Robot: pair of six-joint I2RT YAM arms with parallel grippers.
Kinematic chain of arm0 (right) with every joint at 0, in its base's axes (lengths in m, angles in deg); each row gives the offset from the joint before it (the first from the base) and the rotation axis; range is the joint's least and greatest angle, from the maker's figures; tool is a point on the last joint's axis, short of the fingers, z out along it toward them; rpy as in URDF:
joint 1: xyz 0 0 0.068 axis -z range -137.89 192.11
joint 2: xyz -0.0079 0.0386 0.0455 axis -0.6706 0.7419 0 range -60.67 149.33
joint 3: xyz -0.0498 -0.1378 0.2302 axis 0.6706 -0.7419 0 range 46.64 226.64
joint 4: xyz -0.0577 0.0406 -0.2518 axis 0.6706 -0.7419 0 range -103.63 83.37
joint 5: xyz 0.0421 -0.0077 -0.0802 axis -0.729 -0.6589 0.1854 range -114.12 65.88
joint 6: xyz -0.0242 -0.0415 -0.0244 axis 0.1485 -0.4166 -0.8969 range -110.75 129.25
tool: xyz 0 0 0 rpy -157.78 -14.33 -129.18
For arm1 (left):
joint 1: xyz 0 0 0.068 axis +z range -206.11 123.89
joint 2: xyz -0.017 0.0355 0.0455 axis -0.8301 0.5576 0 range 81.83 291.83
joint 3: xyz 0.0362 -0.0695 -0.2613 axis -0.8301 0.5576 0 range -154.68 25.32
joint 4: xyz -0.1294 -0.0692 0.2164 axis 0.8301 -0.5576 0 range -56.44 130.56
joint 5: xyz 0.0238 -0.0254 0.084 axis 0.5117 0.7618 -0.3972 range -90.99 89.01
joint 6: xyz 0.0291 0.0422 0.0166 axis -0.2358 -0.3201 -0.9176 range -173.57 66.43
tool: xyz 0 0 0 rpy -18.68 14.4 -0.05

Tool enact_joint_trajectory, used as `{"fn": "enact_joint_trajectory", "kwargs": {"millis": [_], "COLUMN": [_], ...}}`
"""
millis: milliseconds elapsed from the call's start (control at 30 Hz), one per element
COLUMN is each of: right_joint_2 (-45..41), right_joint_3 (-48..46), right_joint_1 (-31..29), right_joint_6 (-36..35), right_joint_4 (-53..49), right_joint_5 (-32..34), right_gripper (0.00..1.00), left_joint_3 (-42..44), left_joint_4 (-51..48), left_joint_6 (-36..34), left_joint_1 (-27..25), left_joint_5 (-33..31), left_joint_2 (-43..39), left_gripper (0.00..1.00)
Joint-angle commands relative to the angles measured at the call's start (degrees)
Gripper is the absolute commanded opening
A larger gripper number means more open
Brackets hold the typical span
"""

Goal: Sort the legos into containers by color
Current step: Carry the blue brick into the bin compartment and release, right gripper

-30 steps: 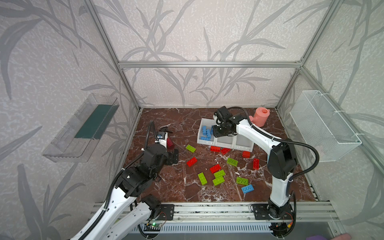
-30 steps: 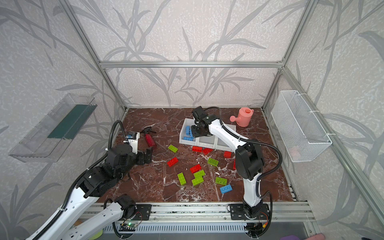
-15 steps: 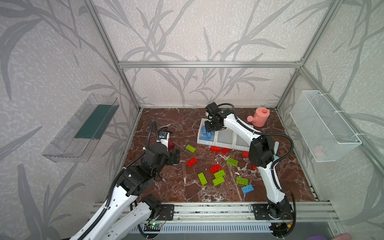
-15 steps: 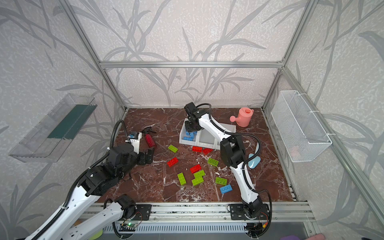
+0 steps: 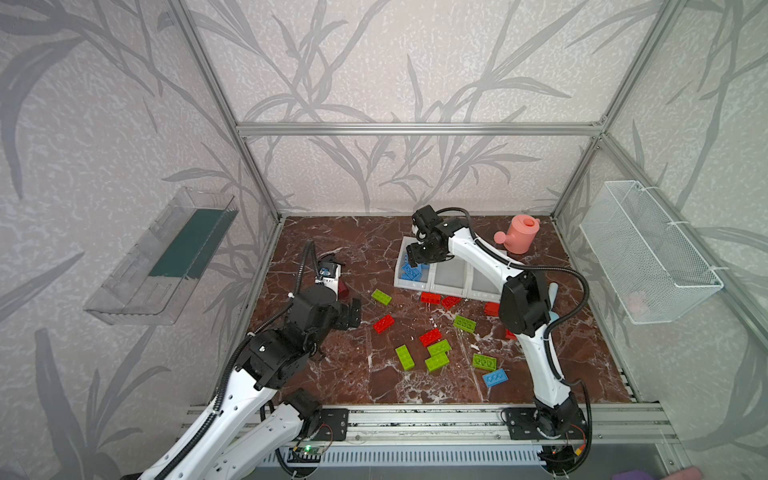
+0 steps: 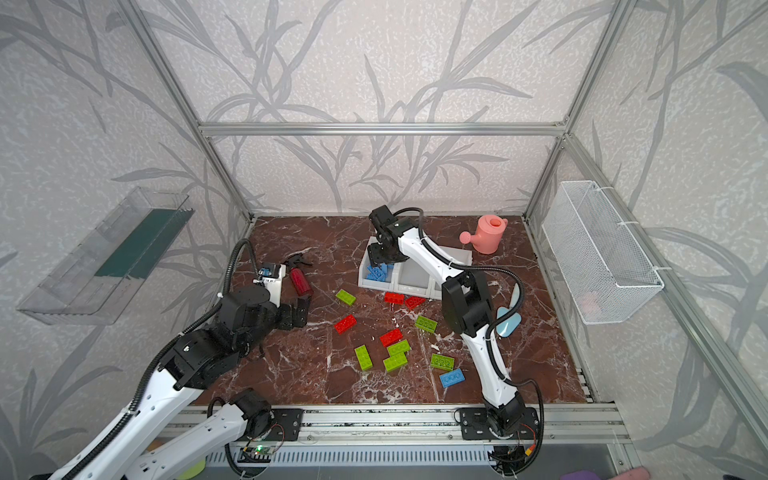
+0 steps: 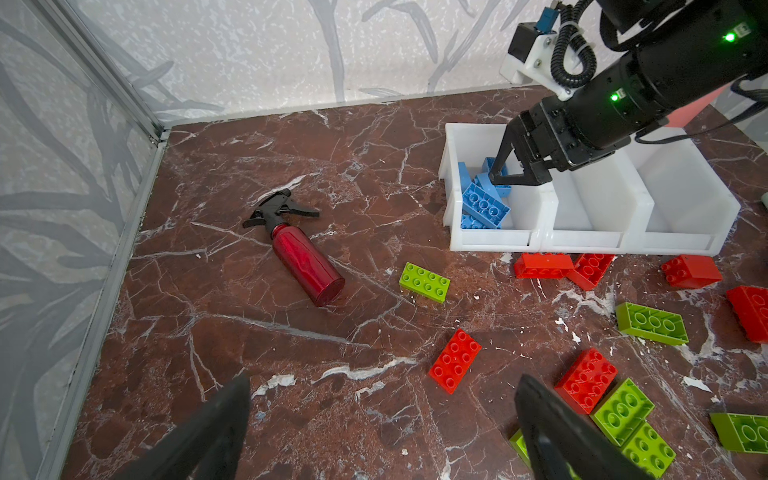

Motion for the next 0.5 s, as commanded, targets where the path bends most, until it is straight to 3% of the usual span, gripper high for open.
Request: {"fn": "enact_joint_trajectory", "kwargs": {"millis": [0, 167, 467], "right_joint_2": [-9.9, -24.7, -50.4], "right_joint_3": [-6.6, -24.8, -50.2], "right_joint_1": [-0.6, -2.0, -4.1], "right_joint_6": [-0.7, -0.2, 1.6], "right_joint_4": [3.0, 7.1, 3.6], "right_joint_5": [-0.2, 1.7, 5.9], "right_gripper": [0.79, 0.85, 0.94], "left_joint_3": [-0.3, -1.7, -2.2], "left_joint_4": [-0.6, -0.8, 0.5], "left_joint_6": [0.6, 4.1, 9.2], "left_joint_1": [0.4, 0.3, -0.1], "left_joint_5": [1.2, 7.0, 14.1], "left_joint_2": [0.2, 2.1, 4.0], "left_gripper": [0.99, 0.99, 0.99]}}
